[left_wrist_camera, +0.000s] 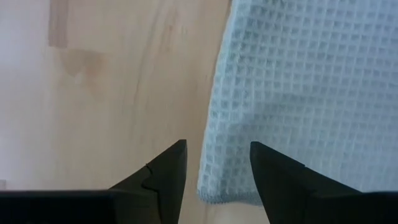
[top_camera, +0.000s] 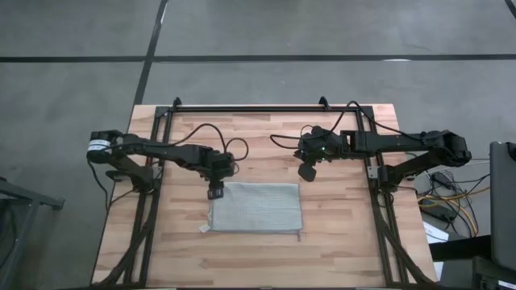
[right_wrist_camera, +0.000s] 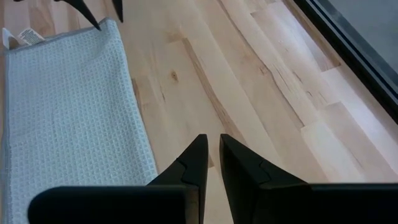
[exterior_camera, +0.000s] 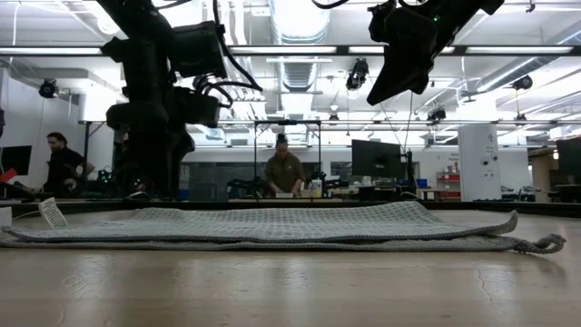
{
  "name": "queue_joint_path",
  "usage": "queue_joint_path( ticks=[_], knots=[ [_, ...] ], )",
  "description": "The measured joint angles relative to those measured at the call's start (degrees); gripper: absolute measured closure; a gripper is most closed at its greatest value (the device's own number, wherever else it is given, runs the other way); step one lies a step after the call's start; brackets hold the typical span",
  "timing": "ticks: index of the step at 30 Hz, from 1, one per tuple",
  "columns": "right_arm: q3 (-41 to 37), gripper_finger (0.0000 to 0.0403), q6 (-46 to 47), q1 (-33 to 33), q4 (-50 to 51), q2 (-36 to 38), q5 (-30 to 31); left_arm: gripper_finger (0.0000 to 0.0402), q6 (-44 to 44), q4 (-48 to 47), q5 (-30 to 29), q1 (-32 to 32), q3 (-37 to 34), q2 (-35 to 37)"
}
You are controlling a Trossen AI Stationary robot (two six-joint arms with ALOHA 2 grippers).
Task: Fold microfiber towels
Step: Fold the microfiber cloth on the table
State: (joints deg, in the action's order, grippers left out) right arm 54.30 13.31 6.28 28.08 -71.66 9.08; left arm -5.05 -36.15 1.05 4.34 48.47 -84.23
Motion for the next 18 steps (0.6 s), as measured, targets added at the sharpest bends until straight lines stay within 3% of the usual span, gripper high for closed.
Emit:
queue_joint_path(
  ticks=[6, 18],
  knots=[
    [0.0, 0.0365, 0.0, 0.0, 0.0, 0.0, 0.0, 0.022, 2.1, -4.9, 1.0, 0.0, -0.1, 0.0],
    [0.0, 0.0365, -0.2, 0.0, 0.0, 0.0, 0.0, 0.022, 3.9, -0.1, 1.9, 0.0, -5.8, 0.0]
  ],
)
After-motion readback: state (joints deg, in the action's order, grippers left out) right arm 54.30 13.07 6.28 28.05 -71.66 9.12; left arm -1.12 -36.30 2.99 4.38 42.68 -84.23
